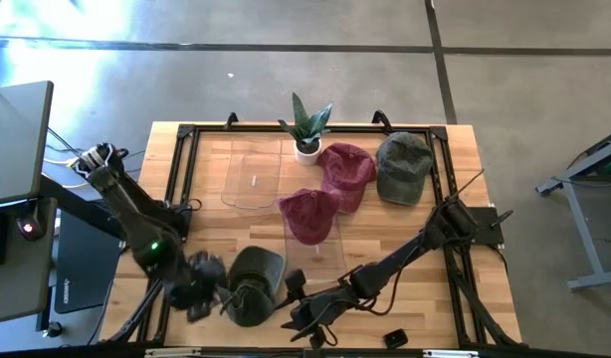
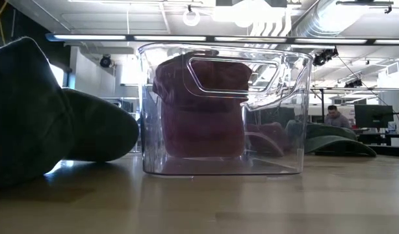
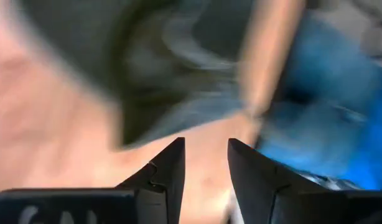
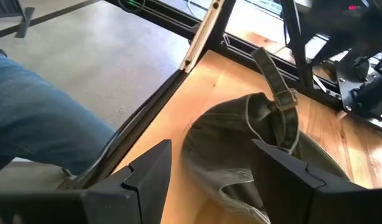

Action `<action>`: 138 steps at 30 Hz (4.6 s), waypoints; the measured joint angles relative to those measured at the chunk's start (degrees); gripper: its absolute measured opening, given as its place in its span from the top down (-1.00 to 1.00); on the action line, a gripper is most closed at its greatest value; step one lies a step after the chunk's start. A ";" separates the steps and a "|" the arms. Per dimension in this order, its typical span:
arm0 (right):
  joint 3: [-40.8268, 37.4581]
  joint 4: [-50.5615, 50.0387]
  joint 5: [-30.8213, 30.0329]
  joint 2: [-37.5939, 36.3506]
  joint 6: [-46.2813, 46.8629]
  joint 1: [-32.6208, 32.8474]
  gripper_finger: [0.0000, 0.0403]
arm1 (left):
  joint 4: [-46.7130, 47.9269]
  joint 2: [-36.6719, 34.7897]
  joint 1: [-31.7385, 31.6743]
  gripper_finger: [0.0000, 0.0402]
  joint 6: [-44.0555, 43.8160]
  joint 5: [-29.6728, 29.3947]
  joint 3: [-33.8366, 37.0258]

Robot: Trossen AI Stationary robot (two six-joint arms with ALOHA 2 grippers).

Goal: Pick & Place hat
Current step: Put the bottom black cap into the top transparent bin

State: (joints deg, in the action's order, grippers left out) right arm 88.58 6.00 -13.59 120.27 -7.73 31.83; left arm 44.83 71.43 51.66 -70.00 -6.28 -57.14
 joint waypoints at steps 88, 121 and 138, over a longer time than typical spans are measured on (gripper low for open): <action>23.56 -27.46 -0.98 16.94 -31.51 -1.83 0.93 | 17.69 27.84 9.20 1.00 -19.61 -10.44 -10.63; 23.56 -27.11 2.32 13.36 -21.48 -2.31 0.93 | -7.71 42.71 12.21 -0.19 43.54 -35.00 -13.57; 23.03 -28.06 6.57 11.67 -19.53 -2.47 0.95 | 0.80 41.65 12.04 0.91 39.46 -23.10 -23.30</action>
State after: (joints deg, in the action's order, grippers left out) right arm 111.61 -22.06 -7.02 131.94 -27.26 29.36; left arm 45.63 113.07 63.70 -30.55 -29.38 -80.44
